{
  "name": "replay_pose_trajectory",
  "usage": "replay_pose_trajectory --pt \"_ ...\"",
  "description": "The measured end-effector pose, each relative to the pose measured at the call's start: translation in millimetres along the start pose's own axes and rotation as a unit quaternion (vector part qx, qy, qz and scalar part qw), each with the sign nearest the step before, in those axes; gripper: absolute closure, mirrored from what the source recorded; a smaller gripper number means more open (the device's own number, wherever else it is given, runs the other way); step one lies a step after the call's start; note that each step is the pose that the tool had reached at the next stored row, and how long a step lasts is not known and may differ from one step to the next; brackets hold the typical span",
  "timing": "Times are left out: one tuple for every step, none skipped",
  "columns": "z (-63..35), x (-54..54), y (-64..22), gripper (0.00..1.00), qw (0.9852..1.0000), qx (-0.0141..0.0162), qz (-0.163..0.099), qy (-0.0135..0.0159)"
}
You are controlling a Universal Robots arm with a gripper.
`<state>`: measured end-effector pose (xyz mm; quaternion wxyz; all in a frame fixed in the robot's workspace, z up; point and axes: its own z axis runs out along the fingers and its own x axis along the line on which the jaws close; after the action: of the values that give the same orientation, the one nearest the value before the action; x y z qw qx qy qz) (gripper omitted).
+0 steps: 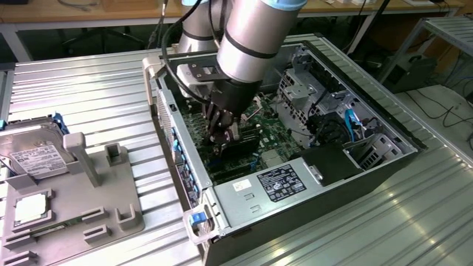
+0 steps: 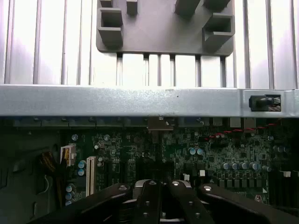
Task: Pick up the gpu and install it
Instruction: 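Press down on the gpu until it lock into place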
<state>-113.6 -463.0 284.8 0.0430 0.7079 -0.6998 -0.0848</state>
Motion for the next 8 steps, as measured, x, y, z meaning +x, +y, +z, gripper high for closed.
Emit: replay_pose_trajectory --pt "-0.4 0.0 -1.5 0.89 0.9999 -0.0129 0.001 -0.0002" --pt "-0.7 0.0 -2.9 0.89 0.9997 -0.0226 0.001 -0.0005" --pt "-1.4 0.0 -5.9 0.89 0.9992 -0.0391 0.002 -0.0007" --pt "-1.8 0.1 -7.7 0.89 0.9988 -0.0486 0.003 -0.0008" --pt "-2.1 0.1 -9.4 0.89 0.9983 -0.0578 0.003 -0.0010" --pt "-2.4 0.1 -11.2 0.89 0.9977 -0.0670 0.004 -0.0013" --pt "-2.8 0.1 -13.0 0.89 0.9971 -0.0762 0.004 -0.0014" --pt "-3.1 0.1 -14.7 0.89 0.9964 -0.0850 0.005 -0.0015"
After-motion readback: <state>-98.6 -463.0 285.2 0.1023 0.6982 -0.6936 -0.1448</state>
